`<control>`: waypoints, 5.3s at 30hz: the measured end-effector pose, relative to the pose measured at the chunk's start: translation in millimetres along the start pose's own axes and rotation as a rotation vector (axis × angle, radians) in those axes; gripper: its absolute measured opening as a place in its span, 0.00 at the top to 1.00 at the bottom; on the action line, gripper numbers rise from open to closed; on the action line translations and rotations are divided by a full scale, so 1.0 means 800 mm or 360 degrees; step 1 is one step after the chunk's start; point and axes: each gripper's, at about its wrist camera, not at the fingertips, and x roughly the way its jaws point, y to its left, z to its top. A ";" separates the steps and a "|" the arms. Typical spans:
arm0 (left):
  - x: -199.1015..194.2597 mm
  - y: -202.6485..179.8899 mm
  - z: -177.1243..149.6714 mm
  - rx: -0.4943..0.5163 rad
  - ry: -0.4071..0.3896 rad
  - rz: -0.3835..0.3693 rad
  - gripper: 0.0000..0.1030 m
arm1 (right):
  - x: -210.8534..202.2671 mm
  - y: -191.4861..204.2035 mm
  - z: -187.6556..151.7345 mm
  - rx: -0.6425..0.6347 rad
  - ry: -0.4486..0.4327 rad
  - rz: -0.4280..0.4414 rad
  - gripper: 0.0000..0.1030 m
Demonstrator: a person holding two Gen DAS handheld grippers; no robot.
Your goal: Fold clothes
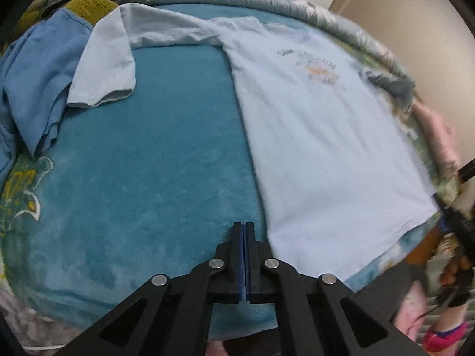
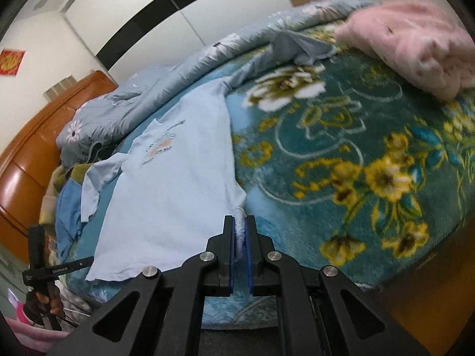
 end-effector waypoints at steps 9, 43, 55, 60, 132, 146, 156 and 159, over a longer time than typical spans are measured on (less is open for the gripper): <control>-0.021 0.001 0.066 0.0046 -0.0249 -0.0045 0.97 | -0.024 -0.025 0.039 0.0054 -0.0113 -0.0145 0.63; 0.101 -0.079 0.149 0.0335 -0.0174 -0.0095 0.44 | 0.143 -0.124 0.406 0.0837 -0.0294 -0.0099 0.92; 0.102 -0.081 0.147 0.0353 -0.0169 -0.0083 0.40 | 0.161 -0.107 0.345 -0.0003 0.0003 -0.0521 0.90; 0.102 -0.081 0.147 0.0349 -0.0168 -0.0084 0.40 | 0.143 -0.111 0.333 -0.0006 -0.0024 -0.0659 0.71; 0.104 -0.086 0.147 0.0363 -0.0130 -0.0085 0.32 | 0.105 -0.020 0.368 0.0013 -0.0451 -0.0296 0.95; 0.105 -0.088 0.148 0.0359 -0.0107 -0.0063 0.32 | 0.148 -0.103 0.321 0.0184 -0.0105 -0.0345 0.59; 0.102 -0.084 0.152 0.0332 -0.0088 -0.0079 0.32 | 0.222 -0.140 0.374 0.0220 -0.0007 -0.0550 0.56; 0.102 -0.084 0.154 0.0312 -0.0084 -0.0083 0.32 | 0.225 -0.138 0.378 0.0261 -0.0036 -0.0504 0.55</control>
